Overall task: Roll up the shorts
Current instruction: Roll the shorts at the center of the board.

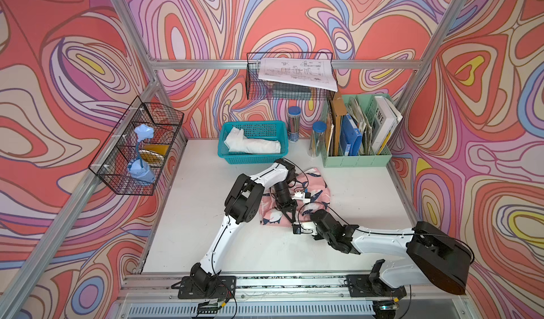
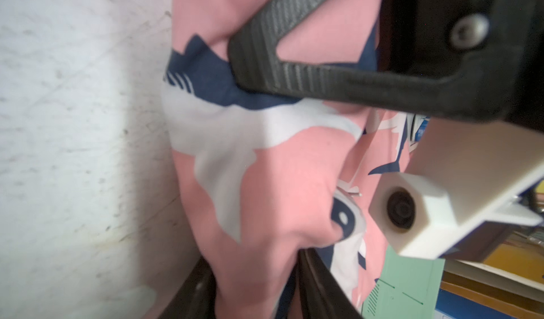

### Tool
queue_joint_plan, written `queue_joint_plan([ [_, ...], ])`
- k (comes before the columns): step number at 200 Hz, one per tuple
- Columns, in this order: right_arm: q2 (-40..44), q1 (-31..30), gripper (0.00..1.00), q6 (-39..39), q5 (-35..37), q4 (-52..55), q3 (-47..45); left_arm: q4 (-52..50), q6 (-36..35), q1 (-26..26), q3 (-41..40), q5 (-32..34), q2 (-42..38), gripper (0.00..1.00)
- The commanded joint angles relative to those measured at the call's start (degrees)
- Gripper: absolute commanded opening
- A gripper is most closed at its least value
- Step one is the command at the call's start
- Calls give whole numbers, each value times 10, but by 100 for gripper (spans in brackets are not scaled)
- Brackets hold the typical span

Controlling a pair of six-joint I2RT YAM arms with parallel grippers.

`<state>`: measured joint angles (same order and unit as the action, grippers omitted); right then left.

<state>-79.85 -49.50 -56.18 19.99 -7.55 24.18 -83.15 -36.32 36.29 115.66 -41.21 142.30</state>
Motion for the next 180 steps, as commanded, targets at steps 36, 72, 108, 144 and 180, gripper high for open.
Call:
queue_joint_plan([
  [36, -55, -2, 18, 47, -54, 54, -5, 38, -2, -3, -20, 78, 29, 0],
  [72, -52, -2, 0, 66, -56, 41, -13, 53, 0, -3, -33, 87, 16, 0],
  [108, -20, 18, 0, 95, -124, 84, -4, 121, 10, -5, -86, 88, -48, 29],
  [144, 0, 60, 0, 119, -234, 142, 26, 220, 61, -30, -148, 93, -144, 89],
  [180, 10, 78, 0, 136, -265, 158, 31, 363, 98, -58, -250, 119, -267, 98],
])
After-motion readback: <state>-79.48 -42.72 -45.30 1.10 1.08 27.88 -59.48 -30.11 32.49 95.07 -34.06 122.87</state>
